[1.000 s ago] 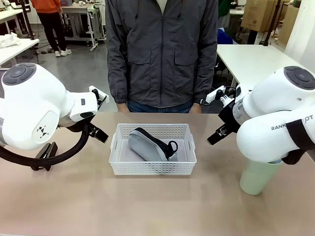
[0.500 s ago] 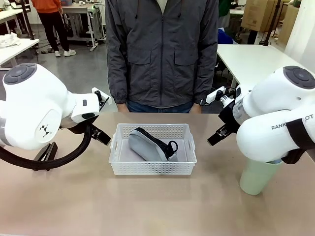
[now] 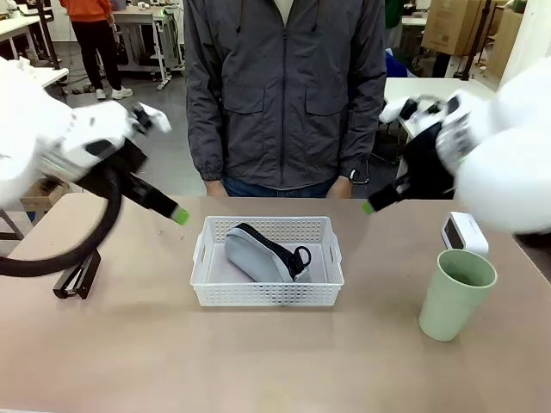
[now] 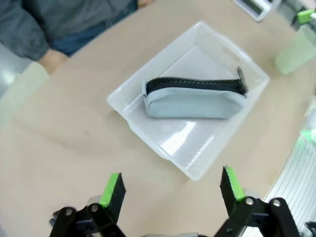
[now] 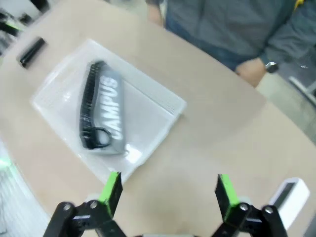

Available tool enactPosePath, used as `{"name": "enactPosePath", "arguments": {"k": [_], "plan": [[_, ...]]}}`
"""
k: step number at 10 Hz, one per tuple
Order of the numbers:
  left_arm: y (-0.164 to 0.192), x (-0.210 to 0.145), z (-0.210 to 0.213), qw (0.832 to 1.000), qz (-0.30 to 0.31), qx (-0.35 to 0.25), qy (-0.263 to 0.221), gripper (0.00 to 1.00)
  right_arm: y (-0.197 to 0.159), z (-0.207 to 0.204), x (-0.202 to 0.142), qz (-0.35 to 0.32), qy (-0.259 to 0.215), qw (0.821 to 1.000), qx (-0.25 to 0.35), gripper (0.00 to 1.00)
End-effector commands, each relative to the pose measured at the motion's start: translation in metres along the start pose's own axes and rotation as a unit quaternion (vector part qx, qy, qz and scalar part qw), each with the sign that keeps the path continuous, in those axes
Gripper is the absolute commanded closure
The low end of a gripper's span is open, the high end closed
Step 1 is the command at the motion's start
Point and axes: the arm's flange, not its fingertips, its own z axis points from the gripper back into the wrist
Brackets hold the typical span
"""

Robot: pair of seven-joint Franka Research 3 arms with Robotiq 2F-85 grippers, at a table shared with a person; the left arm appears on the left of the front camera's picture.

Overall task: Efficiently arrange items inside the basket to fit them all.
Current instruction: Pick up the Digital clock and place it inside the Organizing basket.

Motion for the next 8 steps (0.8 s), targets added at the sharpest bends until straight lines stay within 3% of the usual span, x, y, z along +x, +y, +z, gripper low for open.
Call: {"name": "enactPosePath", "arguments": {"k": [1, 2, 4, 5, 6, 8], "plan": [[0.004, -0.063, 0.067, 0.997, -0.006, -0.049, -0.053, 0.00, -0.017, 0.079, -0.057, -0.025, -0.063, 0.995, 0.074, 0.00], [0.011, -0.080, 0.106, 0.993, 0.017, -0.069, -0.096, 0.00, -0.027, 0.114, -0.071, -0.038, -0.089, 0.992, 0.077, 0.00], [0.039, -0.121, 0.175, 0.973, 0.081, -0.110, -0.186, 0.00, -0.059, 0.167, -0.102, -0.111, -0.092, 0.977, 0.157, 0.00], [0.055, -0.142, 0.197, 0.959, 0.102, -0.134, -0.227, 0.00, -0.083, 0.186, -0.114, -0.179, -0.101, 0.958, 0.201, 0.00], [0.072, -0.164, 0.210, 0.943, 0.124, -0.141, -0.275, 0.00, -0.111, 0.200, -0.135, -0.219, -0.144, 0.935, 0.238, 0.00], [0.089, -0.195, 0.205, 0.918, 0.172, -0.161, -0.319, 0.00, -0.164, 0.213, -0.186, -0.314, -0.198, 0.890, 0.265, 0.00]]}}
